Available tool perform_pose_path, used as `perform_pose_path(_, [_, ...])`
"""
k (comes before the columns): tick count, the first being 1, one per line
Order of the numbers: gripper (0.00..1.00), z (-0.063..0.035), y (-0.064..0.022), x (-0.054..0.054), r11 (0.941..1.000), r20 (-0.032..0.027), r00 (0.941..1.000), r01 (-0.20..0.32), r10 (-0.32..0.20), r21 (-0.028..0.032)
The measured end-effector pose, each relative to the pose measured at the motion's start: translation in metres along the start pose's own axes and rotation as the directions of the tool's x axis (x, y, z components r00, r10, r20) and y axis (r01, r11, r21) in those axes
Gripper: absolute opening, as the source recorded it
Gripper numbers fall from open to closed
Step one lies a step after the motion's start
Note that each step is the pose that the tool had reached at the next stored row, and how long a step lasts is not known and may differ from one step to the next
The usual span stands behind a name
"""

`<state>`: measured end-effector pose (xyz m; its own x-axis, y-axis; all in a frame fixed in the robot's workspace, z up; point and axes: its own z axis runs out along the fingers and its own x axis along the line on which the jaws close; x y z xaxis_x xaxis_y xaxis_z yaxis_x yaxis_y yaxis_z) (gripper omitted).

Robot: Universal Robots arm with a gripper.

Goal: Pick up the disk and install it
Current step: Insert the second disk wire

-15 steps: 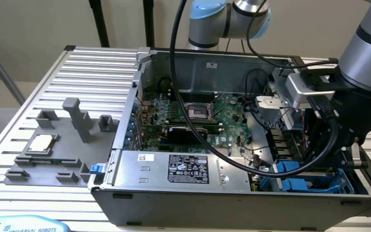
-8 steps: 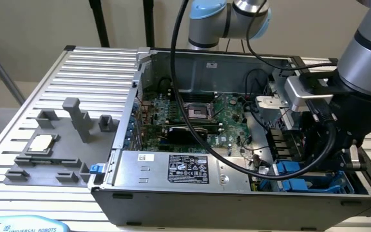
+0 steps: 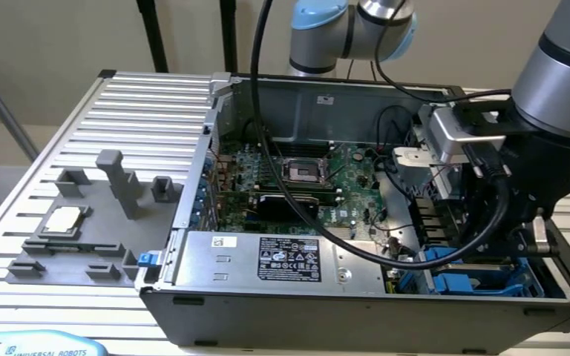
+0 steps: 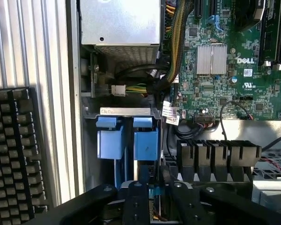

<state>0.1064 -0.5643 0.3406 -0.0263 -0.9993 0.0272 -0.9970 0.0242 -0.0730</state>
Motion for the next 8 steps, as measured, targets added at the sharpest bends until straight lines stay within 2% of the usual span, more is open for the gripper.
perform_pose_path(4, [0.24, -0.0016, 0.0122, 0.0, 1.0, 0.0002, 1.0, 0.0, 0.0, 0.0024])
perform_pose_path(8, [0.22, -0.0024, 0.0181, 0.001, 1.0, 0.0013, 1.0, 0.0, 0.0, 0.0077])
